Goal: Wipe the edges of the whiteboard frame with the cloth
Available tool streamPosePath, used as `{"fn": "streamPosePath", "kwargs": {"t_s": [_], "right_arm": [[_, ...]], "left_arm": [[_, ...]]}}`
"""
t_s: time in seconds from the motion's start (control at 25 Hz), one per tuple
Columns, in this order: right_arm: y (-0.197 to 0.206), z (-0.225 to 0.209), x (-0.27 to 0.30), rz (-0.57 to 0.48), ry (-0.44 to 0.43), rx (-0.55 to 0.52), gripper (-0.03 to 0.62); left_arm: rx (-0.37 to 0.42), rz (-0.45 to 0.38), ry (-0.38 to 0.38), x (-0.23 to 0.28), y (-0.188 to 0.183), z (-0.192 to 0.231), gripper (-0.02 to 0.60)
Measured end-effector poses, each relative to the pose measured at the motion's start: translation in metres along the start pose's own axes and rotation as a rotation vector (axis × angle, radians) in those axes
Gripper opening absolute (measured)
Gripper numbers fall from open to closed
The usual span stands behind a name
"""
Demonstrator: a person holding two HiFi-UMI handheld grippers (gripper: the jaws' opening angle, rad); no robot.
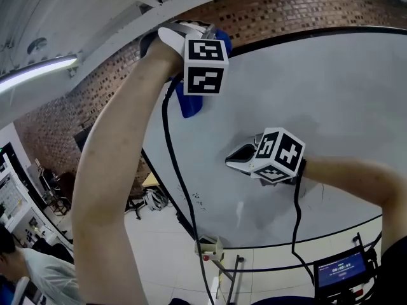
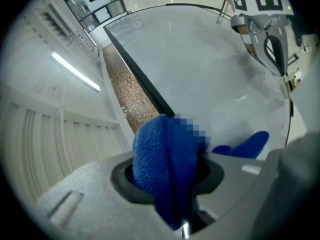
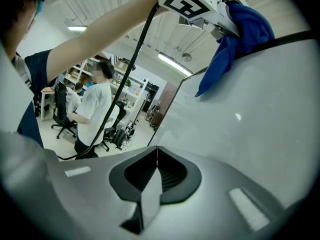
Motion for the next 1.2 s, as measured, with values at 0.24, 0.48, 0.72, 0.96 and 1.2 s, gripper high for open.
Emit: {"fn": "streamPosePath", "kwargs": {"t_s": [0.24,0.48,0.72,0.96,1.2], "right_arm": [[0.006,-0.014,-0.004,0.01,0.005,0.034,0.011],[0.027,-0.01,-0.014,0.029,0.024,0.086,0.011],[0.032,-0.013,-0.015,0.094,0.051,0.107,0.011],[0.05,-0.008,-0.026,0.146,0.073,0.162,0.011],[0.072,-0.012,-0.038,0.175,0.071,0.242,0.011]], "left_arm": [[-0.033,-0.005,-0.007,0.012,-0.002,0.011,0.149],[-0.078,-0.005,-0.032,0.01,-0.011,0.004,0.149],[-0.196,-0.055,-0.078,0.015,-0.004,0.005,0.15],[-0.767,-0.289,-0.137,-0.025,0.024,-0.022,0.153],[-1.168,-0.547,-0.011,-0.072,-0.007,-0.136,0.155]]}}
Point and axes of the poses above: the fingertips, and each gripper's own axes: x forward along the fingers, z to its left, y out of its underside, the point moved 8 cm from there along -x, backward along the fingers, and after that the axes turned 12 degrees about z, right-handed, at the moved point
